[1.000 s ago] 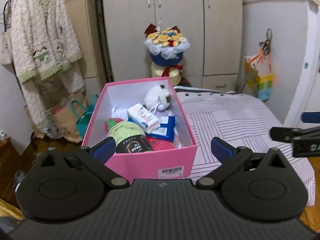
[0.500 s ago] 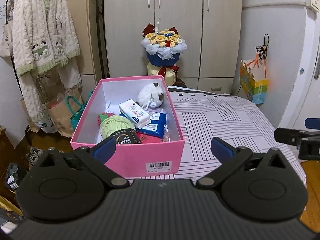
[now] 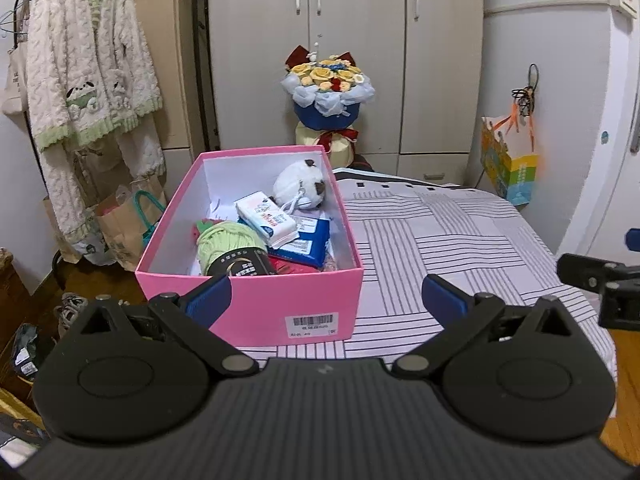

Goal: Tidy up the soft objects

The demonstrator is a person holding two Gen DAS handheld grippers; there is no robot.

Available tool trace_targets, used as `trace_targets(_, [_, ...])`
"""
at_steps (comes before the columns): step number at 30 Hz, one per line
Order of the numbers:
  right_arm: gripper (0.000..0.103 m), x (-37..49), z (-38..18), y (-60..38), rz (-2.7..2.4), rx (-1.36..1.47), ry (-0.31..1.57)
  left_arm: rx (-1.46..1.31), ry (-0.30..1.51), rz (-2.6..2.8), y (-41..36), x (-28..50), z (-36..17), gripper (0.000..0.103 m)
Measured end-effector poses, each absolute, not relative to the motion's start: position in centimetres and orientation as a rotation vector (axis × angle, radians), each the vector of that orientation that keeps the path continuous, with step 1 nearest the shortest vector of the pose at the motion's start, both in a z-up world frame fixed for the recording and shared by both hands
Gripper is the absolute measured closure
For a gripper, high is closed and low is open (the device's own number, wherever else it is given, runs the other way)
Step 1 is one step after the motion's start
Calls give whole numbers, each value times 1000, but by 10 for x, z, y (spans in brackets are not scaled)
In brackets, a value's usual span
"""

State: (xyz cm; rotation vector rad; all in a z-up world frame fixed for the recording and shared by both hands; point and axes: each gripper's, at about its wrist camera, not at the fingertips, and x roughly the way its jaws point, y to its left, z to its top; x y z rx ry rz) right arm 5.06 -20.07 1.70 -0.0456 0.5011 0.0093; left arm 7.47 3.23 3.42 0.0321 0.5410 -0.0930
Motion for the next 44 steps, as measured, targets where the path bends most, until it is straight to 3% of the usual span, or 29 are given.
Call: trace_targets(44, [0,39,11,-197,-60,-64,452,53,474,-4,36,60,33,0])
